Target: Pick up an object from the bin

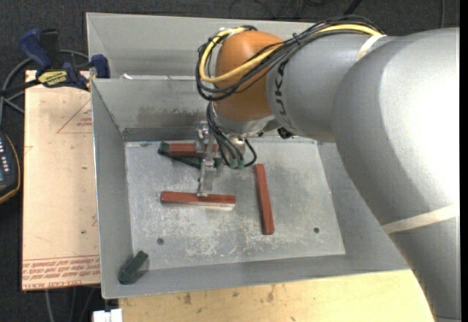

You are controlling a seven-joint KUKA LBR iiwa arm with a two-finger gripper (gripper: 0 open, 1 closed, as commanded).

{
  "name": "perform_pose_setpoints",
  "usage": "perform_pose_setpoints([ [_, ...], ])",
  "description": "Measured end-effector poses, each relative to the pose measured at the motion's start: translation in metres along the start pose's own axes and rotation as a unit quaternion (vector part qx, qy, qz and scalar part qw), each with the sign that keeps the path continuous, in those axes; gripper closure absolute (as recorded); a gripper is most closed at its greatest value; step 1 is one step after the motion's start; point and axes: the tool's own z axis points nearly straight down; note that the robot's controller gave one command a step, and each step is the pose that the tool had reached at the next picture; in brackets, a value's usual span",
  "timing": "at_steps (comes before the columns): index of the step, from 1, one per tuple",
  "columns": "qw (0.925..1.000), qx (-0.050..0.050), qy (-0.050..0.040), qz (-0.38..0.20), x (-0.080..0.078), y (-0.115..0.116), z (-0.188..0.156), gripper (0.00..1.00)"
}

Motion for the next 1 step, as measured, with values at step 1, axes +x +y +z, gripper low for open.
perform_pose_setpoints([
  [1, 0.9998, -0.001, -0.0061, 0.017, -0.0213, 0.0069, 0.0097, 0.0],
])
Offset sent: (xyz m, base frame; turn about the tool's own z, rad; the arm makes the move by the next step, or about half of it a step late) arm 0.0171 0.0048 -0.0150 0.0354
